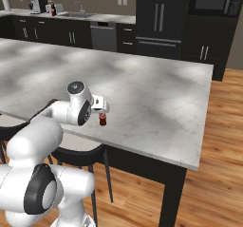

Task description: Place the large bottle from the dining counter next to the other large bottle outside the sink, and place the small bottle from the dining counter next to the other small bottle inside the sink.

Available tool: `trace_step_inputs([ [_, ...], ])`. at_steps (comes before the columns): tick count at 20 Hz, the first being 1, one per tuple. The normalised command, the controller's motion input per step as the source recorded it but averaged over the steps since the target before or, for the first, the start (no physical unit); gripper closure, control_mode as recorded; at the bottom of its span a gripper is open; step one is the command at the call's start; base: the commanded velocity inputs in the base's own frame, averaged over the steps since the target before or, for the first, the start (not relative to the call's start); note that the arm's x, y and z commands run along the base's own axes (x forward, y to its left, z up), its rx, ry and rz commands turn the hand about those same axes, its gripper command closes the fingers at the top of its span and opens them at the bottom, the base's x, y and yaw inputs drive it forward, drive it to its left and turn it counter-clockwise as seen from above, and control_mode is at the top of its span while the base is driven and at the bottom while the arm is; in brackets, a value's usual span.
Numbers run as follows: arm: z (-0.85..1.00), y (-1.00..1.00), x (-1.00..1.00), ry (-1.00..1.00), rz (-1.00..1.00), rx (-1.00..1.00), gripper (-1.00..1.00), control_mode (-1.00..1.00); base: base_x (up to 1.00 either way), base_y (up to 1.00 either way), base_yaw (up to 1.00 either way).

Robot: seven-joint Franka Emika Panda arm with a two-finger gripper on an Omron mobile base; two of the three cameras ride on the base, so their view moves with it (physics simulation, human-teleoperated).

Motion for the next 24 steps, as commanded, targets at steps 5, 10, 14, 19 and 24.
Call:
trace_step_inputs([
  [5,-0.11,0.0,0.0,-0.05,0.0,0.0,-1.0,-1.0,0.0,0.0,0.0],
  [10,-0.06,0.0,0.0,-0.06,0.0,0.0,-1.0,-1.0,0.0,0.0,0.0],
  [14,-0.02,0.0,0.0,-0.07,0.0,-0.02,-1.0,-1.0,0.0,0.0,0.0],
  [19,-0.02,0.0,0.08,-0.02,0.0,-0.01,-1.0,-1.0,0.0,0.0,0.0],
  [24,-0.01,0.0,0.24,0.0,0.0,0.0,-1.0,-1.0,0.0,0.0,0.0],
])
